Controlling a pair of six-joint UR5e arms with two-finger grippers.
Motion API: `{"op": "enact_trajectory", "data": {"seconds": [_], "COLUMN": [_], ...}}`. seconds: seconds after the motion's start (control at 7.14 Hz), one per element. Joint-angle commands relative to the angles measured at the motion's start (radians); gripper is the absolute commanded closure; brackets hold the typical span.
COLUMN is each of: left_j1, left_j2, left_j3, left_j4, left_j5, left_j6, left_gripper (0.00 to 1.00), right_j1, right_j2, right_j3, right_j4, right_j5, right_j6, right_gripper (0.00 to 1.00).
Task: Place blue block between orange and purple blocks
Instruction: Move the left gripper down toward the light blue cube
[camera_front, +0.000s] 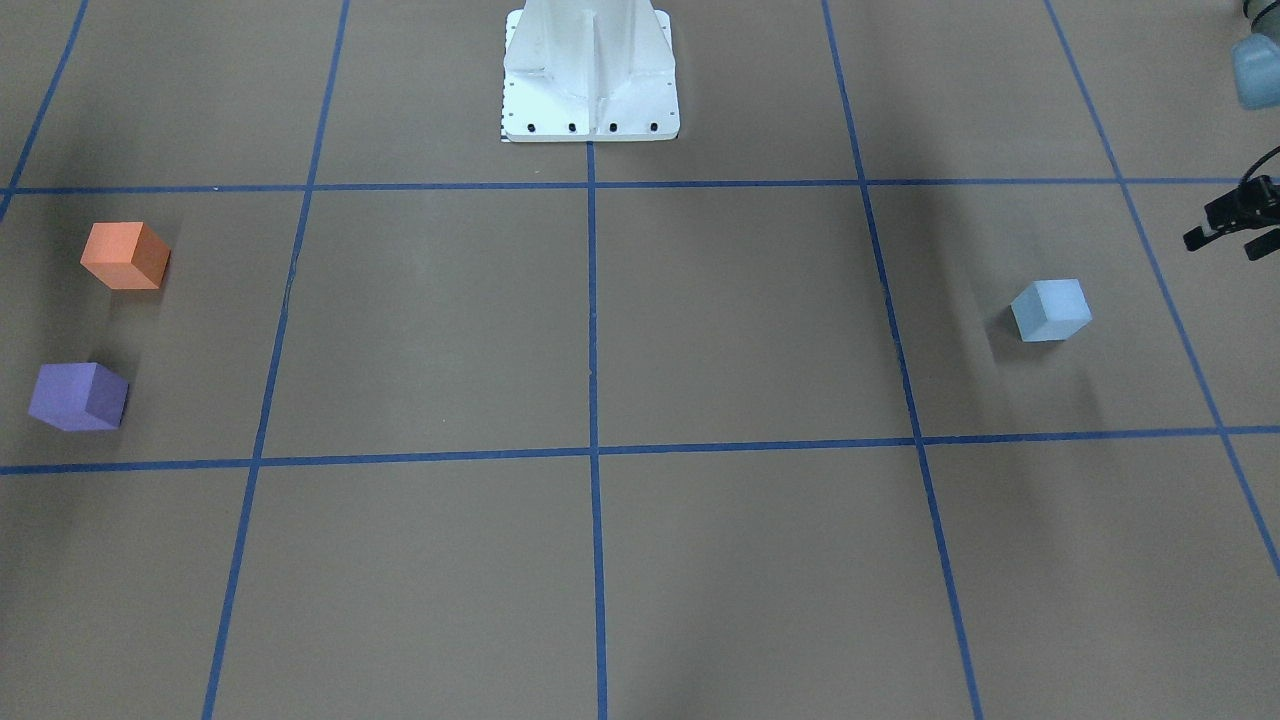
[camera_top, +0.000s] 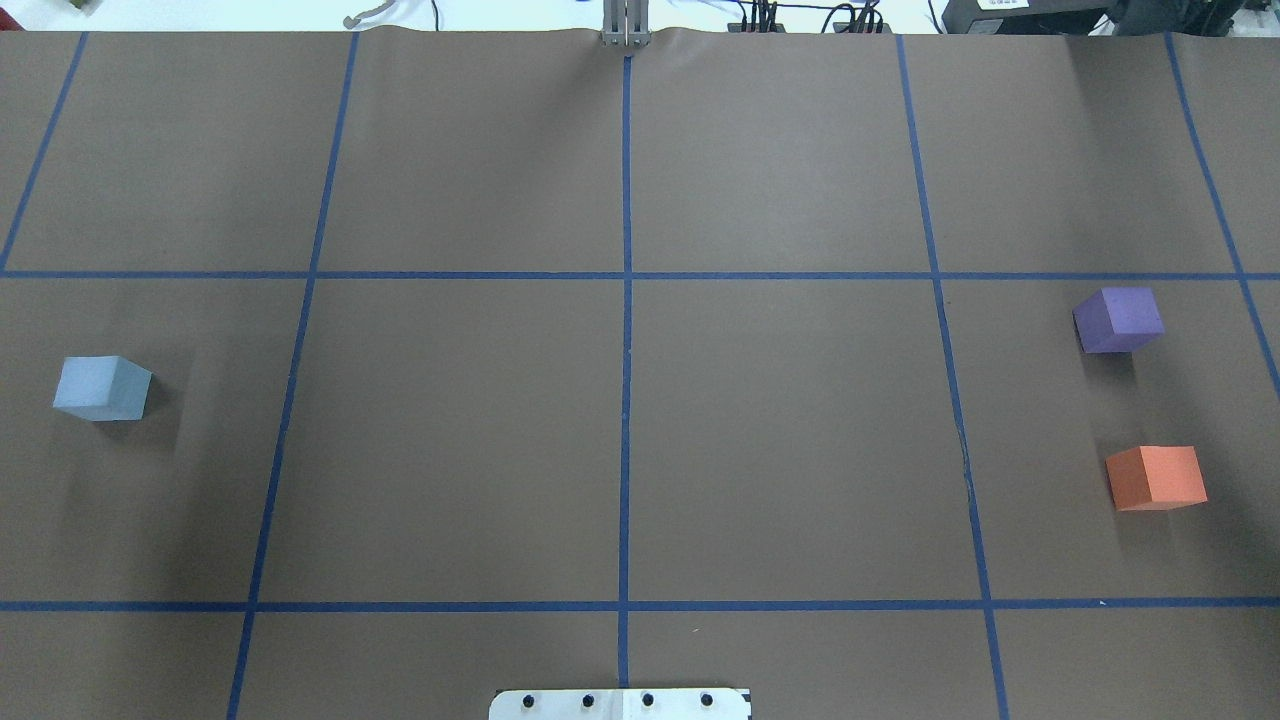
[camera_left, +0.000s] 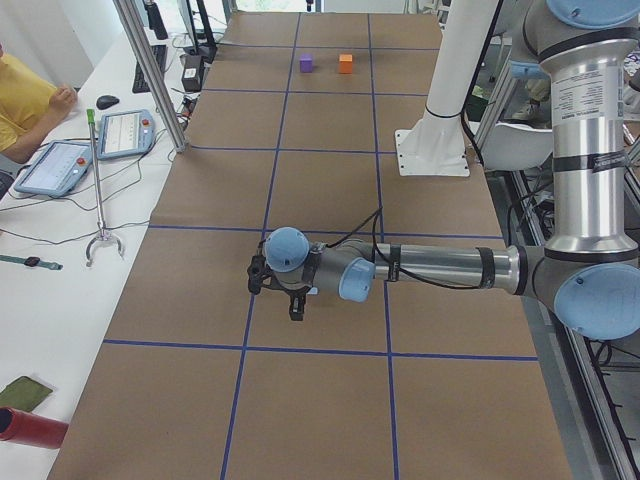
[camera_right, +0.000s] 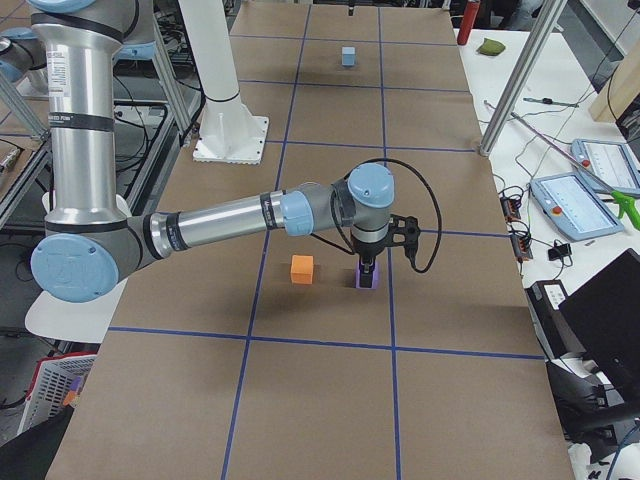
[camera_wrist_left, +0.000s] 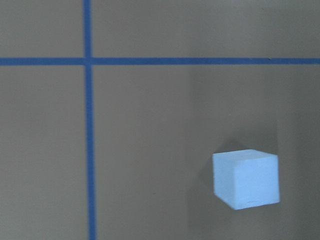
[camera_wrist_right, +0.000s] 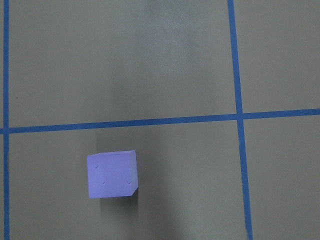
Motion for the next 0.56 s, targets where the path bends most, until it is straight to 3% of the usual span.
{"op": "enact_trajectory", "data": {"seconds": [0.0, 0.28, 0.42], "left_j1": [0.151, 0.219, 0.277], "left_j2": [-0.014, -0.032, -0.036], "left_j3": [-0.007, -0.007, -0.007], "left_j4": [-0.112, -0.113, -0.114], "left_j5": [0.092, 0.128, 0.204], "left_j6": [-0.250, -0.328, -0.365], "left_gripper": [0.00, 0.00, 0.00], "right_j1": [0.000, 0.000, -0.002], "right_j2": [0.000, 0.000, 0.000], "right_j3": [0.001, 0.001, 0.001], "right_j4": [0.000, 0.000, 0.000], "right_j5": [0.024, 0.024, 0.024], "right_j6": [0.000, 0.000, 0.000], "right_gripper": [0.00, 0.00, 0.00]}}
